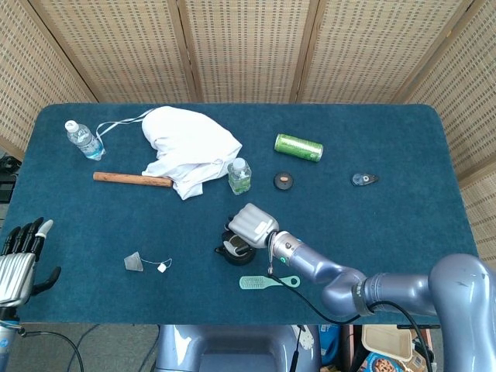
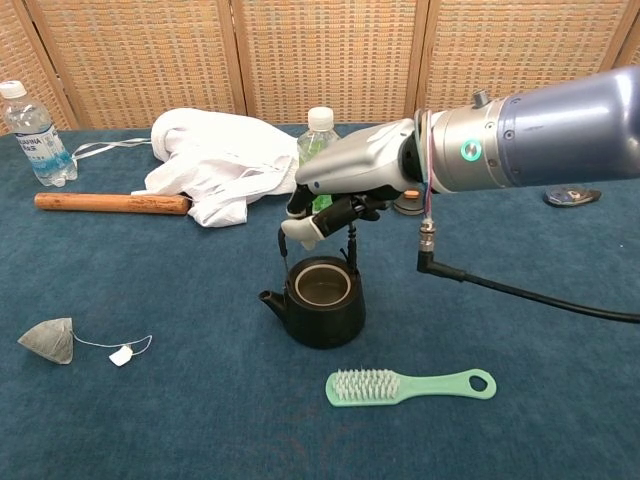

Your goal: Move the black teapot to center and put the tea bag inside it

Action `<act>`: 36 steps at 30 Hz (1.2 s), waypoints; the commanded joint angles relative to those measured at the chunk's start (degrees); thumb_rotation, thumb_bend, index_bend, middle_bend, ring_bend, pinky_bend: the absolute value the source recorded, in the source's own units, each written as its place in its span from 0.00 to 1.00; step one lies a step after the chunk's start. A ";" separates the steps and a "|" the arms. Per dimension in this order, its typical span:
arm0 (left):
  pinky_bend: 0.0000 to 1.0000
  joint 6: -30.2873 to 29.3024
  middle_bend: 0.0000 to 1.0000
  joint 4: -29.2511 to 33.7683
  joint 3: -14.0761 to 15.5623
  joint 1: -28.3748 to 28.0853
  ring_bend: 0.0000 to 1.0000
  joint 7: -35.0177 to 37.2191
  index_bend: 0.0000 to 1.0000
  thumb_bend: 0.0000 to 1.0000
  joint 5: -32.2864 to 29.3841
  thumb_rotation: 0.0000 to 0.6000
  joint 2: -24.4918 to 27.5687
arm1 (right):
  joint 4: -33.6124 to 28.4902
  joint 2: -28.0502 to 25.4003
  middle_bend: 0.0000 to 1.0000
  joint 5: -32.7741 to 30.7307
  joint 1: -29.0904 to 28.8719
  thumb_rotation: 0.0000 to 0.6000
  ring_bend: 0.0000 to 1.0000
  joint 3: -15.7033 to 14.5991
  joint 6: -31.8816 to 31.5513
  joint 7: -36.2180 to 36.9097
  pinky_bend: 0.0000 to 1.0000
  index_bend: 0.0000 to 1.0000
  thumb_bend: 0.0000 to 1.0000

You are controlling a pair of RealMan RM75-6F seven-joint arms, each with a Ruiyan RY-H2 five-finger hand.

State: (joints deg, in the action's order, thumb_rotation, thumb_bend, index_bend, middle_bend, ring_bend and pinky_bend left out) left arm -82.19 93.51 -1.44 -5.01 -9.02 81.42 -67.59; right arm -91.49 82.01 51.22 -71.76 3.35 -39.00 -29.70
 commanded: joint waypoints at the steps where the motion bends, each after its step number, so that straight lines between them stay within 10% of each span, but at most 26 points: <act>1: 0.00 -0.02 0.00 0.10 -0.06 -0.06 0.00 -0.05 0.00 0.35 0.08 1.00 0.04 | -0.67 -0.66 0.34 0.42 0.40 0.00 0.74 0.27 -0.65 0.54 0.73 0.32 0.67; 36: 0.00 1.10 0.00 2.55 -0.96 -2.27 0.00 -2.58 0.00 0.35 1.78 1.00 1.03 | -9.98 -16.40 0.40 9.54 21.54 0.00 0.48 0.14 -21.05 11.07 0.73 0.40 0.67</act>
State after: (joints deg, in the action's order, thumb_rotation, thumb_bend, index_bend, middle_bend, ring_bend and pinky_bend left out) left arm -81.15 96.02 -2.37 -7.20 -11.54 83.18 -66.58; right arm -101.22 66.03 60.95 -50.77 3.69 -59.71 -18.82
